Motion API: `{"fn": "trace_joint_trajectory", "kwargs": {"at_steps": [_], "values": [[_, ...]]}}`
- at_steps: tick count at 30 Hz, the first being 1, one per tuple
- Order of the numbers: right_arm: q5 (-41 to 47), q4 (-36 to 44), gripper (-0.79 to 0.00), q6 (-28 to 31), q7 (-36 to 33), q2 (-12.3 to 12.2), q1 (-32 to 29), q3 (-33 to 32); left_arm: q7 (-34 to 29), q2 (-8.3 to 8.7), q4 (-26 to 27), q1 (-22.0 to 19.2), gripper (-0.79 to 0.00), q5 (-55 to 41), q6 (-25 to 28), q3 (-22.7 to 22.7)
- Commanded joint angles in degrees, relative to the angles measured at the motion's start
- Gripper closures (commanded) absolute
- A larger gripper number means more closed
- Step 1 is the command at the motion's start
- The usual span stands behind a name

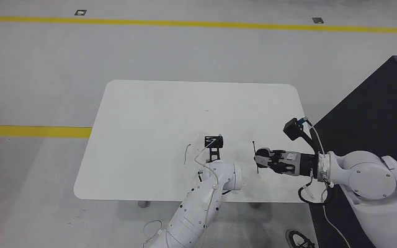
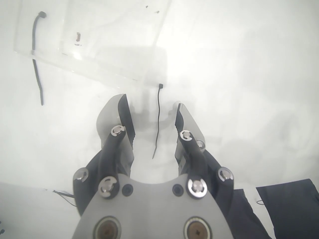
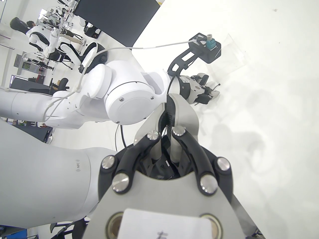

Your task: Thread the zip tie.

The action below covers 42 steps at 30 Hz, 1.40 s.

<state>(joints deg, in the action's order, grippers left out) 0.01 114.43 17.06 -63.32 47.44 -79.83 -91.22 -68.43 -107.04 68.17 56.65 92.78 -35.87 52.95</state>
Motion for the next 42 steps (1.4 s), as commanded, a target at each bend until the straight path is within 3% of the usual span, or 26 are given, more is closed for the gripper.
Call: {"fn": "trace_joint_trajectory", "kwargs": {"at_steps": [1, 15, 23, 29, 34, 42], "values": [[0.0, 0.0, 0.0, 0.0, 0.0, 0.0, 0.0, 0.0, 0.3, 0.13, 0.5, 0.3, -0.317, 0.4, -0.3, -0.2], [0.0, 0.0, 0.0, 0.0, 0.0, 0.0, 0.0, 0.0, 1.4, 0.28, -0.6, 0.1, -0.305, -0.9, -1.4, -0.6], [0.0, 0.0, 0.0, 0.0, 0.0, 0.0, 0.0, 0.0, 1.7, 0.72, 2.1, 1.0, -0.24, -1.4, -1.7, -1.4], [0.0, 0.0, 0.0, 0.0, 0.0, 0.0, 0.0, 0.0, 1.9, 1.03, 2.8, 2.5, -0.308, 1.0, -1.9, -2.4], [0.0, 0.0, 0.0, 0.0, 0.0, 0.0, 0.0, 0.0, 5.2, 0.71, -0.3, 2.2, -0.296, -0.6, -5.2, -6.3], [0.0, 0.0, 0.0, 0.0, 0.0, 0.0, 0.0, 0.0, 8.2, 0.42, -2.2, 1.2, -0.28, -2.7, -8.2, -7.7]]}}
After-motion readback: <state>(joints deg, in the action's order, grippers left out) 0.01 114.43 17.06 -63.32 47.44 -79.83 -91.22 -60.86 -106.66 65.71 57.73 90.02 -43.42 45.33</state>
